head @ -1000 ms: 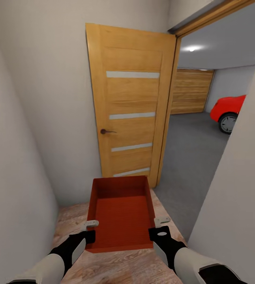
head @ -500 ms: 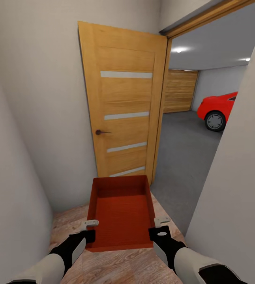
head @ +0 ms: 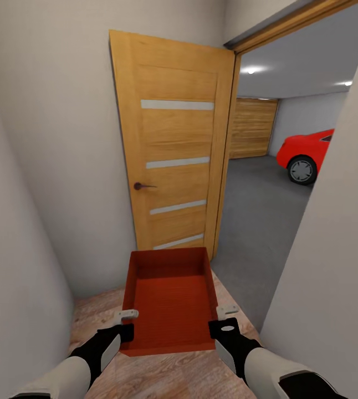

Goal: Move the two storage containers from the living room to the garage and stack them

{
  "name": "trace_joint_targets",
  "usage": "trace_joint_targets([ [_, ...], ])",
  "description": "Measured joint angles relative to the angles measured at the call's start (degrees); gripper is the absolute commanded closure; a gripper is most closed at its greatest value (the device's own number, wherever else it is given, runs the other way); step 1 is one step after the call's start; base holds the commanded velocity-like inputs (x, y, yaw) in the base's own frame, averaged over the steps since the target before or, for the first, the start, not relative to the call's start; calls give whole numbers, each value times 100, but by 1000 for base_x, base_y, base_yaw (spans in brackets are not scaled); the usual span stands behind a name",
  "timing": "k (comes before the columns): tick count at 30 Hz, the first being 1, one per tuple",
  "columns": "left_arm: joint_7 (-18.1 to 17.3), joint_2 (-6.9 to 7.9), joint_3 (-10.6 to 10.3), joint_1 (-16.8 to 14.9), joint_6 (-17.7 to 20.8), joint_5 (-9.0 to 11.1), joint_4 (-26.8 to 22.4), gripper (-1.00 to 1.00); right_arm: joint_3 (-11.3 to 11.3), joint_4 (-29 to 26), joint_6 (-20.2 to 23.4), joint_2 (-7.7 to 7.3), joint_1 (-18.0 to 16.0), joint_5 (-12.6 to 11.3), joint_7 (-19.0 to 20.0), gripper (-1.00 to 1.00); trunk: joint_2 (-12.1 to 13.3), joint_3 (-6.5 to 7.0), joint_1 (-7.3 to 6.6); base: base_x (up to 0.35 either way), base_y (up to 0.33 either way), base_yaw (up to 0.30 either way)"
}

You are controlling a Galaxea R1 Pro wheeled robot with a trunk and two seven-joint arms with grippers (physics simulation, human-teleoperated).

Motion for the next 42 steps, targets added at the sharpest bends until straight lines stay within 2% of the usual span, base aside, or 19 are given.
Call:
trace_joint_targets([
  [22,-9,0,14,0,-18,-8,10,100,4,-1,-6,0,0,3,-2,100,0,0,-1,271,-29,0],
  [42,-25,-1,43,-2,-49,-30,33,100,14,-4,-9,-1,2,6,-4,100,0,0,0,140,21,-218],
])
